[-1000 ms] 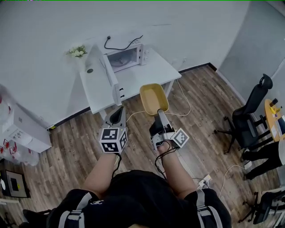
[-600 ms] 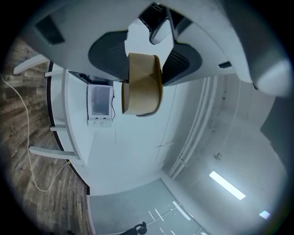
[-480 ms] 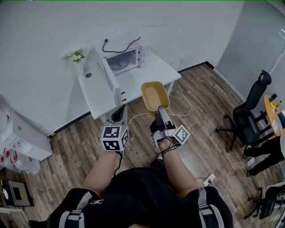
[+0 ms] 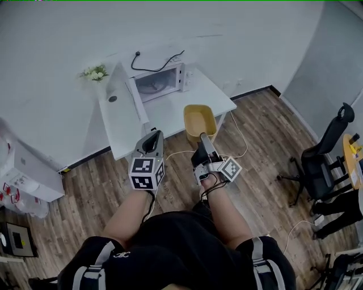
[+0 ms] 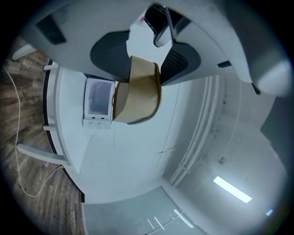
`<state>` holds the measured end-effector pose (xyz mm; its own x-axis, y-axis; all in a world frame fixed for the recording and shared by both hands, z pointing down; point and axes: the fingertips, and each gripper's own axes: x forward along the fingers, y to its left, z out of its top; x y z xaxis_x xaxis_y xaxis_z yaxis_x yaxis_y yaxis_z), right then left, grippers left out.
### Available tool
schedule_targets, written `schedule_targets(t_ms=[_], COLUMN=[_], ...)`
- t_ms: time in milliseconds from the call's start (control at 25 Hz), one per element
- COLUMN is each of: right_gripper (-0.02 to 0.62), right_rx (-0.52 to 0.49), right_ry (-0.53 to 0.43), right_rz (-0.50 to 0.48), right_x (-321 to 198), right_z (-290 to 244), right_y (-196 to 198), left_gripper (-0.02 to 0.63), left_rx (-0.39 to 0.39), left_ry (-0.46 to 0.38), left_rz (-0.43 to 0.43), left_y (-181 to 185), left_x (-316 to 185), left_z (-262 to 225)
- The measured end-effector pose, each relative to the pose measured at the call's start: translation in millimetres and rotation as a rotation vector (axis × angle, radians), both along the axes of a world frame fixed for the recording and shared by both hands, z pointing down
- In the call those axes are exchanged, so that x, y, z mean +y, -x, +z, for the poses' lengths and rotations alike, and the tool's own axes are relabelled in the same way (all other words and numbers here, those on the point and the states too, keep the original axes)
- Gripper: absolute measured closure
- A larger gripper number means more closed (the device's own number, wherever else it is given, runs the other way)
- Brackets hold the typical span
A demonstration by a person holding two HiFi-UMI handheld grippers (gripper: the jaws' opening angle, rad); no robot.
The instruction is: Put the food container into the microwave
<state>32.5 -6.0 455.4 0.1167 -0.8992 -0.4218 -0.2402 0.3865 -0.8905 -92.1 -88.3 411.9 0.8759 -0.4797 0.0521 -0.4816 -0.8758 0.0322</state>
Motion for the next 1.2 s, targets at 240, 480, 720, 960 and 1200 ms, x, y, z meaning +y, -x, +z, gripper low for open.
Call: schedule_targets(t_ms=[240,480,720,960,1200], right_gripper=[0.396,0.397,0.399,0.399,0.399], right_rx=[0.038,0.027,0.023,0.038,0.041], right_ry=[0.009,0.014,0.033,0.047,0.080], right_rz=[-0.071,-0.149,-0.247,-0.375,-0.499], right_x=[-48.3,-99.7,-150.6,-204.2,-257.6], right_z=[7.2,13.2,10.7,12.3,32.9], right_y=[-70.0,-138.9,-196.8,-234.6,-249.0], left_gripper=[0.600,0.600,0.600,0.600,0.600], left_rx=[-0.006,-0.038,-0.057,-0.066,-0.067], left_ry=[0.037,0.066,0.110,0.126,0.161], left_rz=[-0.031,-0.093,-0.181,-0.293,-0.424], left_y=[-74.8,-143.3,-196.5,-231.5,-241.4], left_x=[-33.1,-72.2,-112.5,-147.8,-180.8], left_z=[12.8,27.2,27.4,28.1,40.2])
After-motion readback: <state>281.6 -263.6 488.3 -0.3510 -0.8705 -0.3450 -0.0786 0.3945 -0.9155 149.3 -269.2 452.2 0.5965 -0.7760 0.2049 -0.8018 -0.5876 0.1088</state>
